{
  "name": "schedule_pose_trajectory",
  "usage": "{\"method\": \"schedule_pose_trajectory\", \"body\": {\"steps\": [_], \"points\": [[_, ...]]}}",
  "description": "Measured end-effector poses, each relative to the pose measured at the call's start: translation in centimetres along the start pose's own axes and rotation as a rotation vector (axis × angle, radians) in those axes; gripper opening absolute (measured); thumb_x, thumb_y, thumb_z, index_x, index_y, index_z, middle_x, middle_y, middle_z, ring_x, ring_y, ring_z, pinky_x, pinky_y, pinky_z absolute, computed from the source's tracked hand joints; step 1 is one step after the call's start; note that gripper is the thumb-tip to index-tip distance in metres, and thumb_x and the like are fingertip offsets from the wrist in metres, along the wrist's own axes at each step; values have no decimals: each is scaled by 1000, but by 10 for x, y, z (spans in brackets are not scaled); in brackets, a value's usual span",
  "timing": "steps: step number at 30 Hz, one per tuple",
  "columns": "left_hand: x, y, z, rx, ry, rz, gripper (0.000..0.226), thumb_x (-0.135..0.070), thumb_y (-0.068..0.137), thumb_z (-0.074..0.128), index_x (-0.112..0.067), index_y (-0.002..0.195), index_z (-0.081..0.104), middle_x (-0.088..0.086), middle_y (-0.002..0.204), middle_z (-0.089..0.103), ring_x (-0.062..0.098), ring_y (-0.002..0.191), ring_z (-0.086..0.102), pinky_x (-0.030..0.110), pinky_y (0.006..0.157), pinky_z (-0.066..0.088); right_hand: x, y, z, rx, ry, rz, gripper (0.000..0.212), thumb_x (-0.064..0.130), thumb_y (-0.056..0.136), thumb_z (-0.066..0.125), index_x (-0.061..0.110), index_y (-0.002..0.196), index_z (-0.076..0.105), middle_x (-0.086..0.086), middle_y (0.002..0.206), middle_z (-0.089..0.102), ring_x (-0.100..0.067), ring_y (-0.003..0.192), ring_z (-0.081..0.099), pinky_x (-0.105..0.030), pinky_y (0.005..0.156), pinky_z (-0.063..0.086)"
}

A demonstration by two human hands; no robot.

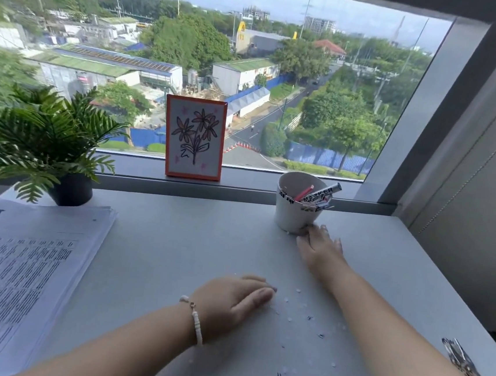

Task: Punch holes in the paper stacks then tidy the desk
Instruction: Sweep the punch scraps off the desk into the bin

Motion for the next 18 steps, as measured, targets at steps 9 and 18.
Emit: {"method": "schedule_pose_trajectory", "body": {"steps": [9,18], "points": [[40,93,-4,72,468,-197,63,-54,98,15,-21,152,16,-5,160,7,13,147,-1,47,118,-2,29,-54,27,219,-373,-267,60,42,101,23,22,154,3,1,162,-4,-20,149,-8,-52,118,-6],[32,111,10,133,597,-97,58,-47,101,16,-22,152,12,-6,160,4,15,147,0,49,117,-3,-11,-76,-16,-212,210,-412,29,25,78,50,21,93,75,10,101,72,-9,98,66,-24,90,48]]}}
Point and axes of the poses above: each hand's wrist, its own y-axis towards the middle knuckle, its own z-axis out of the palm, x = y × z, the point moved 4 cm from there along y, towards the middle knuckle
